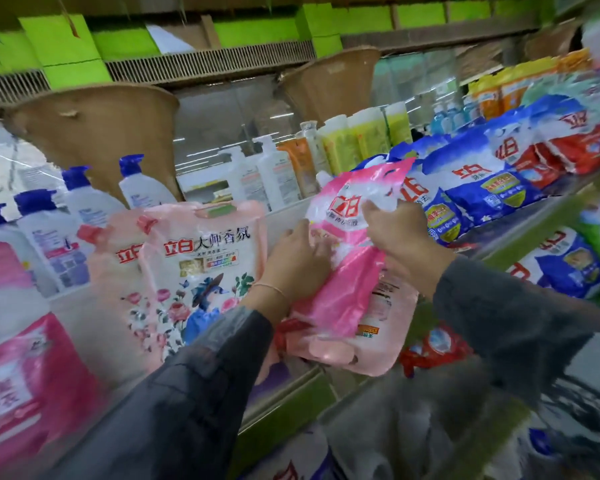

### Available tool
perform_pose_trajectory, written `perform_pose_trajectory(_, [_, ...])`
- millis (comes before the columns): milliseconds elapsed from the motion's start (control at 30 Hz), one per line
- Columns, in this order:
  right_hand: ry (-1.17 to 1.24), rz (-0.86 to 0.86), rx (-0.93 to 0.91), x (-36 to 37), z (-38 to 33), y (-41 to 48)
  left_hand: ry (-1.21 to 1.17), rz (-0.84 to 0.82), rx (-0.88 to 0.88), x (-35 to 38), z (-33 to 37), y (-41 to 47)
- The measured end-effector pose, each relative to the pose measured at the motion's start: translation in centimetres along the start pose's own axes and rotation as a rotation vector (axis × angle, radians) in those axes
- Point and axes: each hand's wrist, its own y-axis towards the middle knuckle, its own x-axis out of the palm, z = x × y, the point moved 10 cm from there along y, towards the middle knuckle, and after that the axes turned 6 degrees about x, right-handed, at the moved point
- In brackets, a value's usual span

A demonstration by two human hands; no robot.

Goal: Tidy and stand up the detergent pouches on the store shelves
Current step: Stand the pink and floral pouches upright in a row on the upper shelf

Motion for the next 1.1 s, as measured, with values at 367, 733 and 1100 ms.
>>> perform_pose_trajectory(367, [0.442, -0.337, -0.117, 0.2, -4.4, -2.4, -0.546, 0.314, -0.018, -3.6, -1.0, -0.8])
perform_pose_trajectory(733, [0.408, -0.442, -0.222, 1.3, -8.7, -8.2, -0.858, 0.302, 0.017, -7.2, -0.6, -5.9])
perform_pose_trajectory(1100, [0.489, -0.650, -0.235, 12.3, -12.0, -18.3, -0.672, 0.546, -0.071, -18.0, -9.0, -16.0])
